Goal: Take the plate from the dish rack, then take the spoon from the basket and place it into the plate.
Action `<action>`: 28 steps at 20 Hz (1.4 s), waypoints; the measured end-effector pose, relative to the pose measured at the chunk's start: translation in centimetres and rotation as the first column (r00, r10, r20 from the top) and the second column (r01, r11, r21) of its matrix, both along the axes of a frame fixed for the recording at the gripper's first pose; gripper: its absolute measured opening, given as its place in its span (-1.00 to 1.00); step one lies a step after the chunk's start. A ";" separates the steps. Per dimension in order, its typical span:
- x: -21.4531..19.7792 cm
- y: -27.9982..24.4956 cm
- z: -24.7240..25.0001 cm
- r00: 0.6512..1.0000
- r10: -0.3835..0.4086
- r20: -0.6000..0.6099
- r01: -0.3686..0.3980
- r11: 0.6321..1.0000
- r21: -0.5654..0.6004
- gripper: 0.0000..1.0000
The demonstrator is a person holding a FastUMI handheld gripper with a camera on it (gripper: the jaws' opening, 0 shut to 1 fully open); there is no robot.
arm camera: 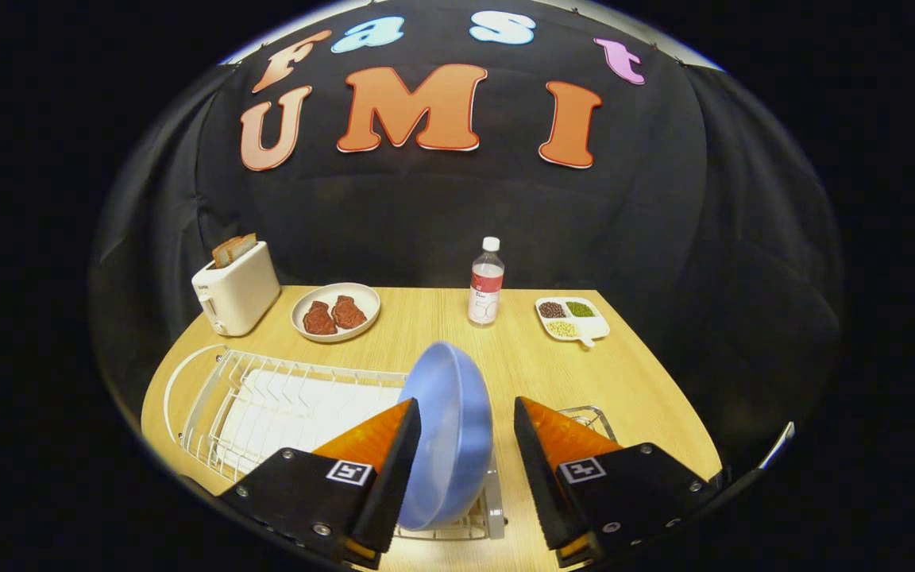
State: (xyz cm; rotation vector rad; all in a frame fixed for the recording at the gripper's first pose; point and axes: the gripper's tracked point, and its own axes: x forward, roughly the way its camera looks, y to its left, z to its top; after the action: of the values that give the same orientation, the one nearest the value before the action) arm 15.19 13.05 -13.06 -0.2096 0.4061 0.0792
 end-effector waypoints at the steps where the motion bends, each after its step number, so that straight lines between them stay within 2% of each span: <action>1: 0.4 0.1 -0.3 1.000 0.001 -0.003 -0.001 1.000 -0.014 0.28; 2: 0.6 0.3 -0.5 1.000 0.003 -0.007 -0.003 1.000 -0.026 0.21; 4: 1.1 0.0 -1.0 1.000 -0.012 -0.015 0.011 0.998 -0.058 -0.08; 7: 1.3 -0.7 -1.1 0.997 -0.071 -0.033 0.068 0.994 -0.085 -0.46; 12: 1.4 -0.8 -0.2 0.991 -0.131 -0.009 0.130 0.988 -0.085 -0.73; 15: 1.9 -0.2 1.4 0.990 -0.134 0.050 0.139 0.984 -0.115 -0.77; 23: 1.3 -0.6 2.1 0.986 -0.147 0.075 0.157 0.977 -0.144 -0.78; 26: 1.4 -1.5 4.6 0.975 -0.167 0.148 0.192 0.966 -0.172 -0.78; 28: 0.6 -1.5 5.4 0.975 -0.165 0.150 0.187 0.973 -0.139 -0.78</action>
State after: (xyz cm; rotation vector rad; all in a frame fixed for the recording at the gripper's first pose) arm 15.80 11.53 -7.65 -0.3273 0.2914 -0.1414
